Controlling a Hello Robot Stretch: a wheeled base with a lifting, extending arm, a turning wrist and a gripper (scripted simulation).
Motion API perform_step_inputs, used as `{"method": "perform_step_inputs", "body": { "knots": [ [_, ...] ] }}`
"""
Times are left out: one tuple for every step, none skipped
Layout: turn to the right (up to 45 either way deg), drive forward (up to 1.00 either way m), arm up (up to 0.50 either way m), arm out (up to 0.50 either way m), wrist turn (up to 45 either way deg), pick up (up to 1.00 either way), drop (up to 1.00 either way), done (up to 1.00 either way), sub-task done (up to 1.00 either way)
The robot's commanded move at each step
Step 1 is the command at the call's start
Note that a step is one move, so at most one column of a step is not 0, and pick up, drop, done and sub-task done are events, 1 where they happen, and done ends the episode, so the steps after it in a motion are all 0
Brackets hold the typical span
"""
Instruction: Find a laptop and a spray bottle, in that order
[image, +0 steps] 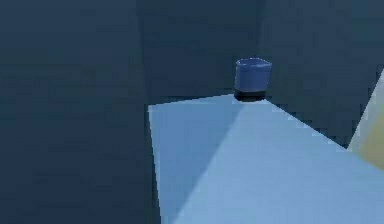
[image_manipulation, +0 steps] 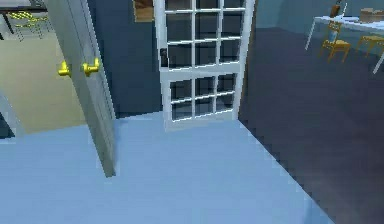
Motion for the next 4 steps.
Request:
{"method": "perform_step_inputs", "body": {
  "knots": [
    [0.0,0.05,0.0,0.0,0.0,0.0,0.0,0.0,0.0],
    [-45.0,0.0,0.0,0.0,0.0,0.0,0.0,0.0,0.0],
    [-12.0,0.0,0.0,0.0,0.0,0.0,0.0,0.0,0.0],
    [0.0,0.5,0.0,0.0,0.0,0.0,0.0,0.0,0.0]
  ]
}}
